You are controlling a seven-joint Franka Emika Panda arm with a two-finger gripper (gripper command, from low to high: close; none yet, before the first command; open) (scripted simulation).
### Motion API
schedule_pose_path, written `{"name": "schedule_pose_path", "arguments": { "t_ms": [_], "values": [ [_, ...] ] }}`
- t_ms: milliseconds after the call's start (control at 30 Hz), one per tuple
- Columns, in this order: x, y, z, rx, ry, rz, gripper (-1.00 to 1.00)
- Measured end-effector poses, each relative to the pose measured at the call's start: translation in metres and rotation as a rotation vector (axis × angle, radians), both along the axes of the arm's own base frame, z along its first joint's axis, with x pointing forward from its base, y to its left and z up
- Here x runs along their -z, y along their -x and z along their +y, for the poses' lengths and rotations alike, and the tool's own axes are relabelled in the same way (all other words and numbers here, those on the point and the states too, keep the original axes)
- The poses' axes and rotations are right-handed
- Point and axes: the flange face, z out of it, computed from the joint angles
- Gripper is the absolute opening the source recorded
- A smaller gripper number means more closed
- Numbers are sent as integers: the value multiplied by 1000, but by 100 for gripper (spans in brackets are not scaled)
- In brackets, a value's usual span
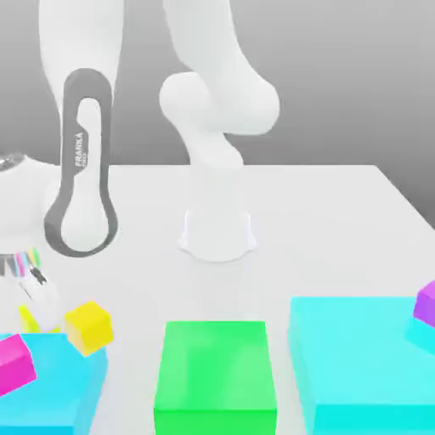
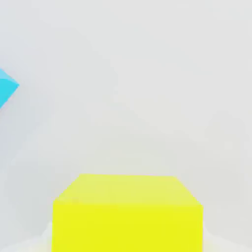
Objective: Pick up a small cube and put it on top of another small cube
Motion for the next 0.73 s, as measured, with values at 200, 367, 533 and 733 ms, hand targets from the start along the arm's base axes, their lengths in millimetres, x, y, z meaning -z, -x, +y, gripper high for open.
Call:
{"name": "schedule_pose_path", "arguments": {
  "t_ms": [200, 367, 533, 733],
  "values": [
    [-57, -24, 2, 1, -11, -7, -100],
    [-109, -104, 14, -3, -19, -11, -100],
    [-150, -167, 38, -1, -9, -5, -100],
    [-111, -171, 39, 3, -7, -3, 100]
  ]
}}
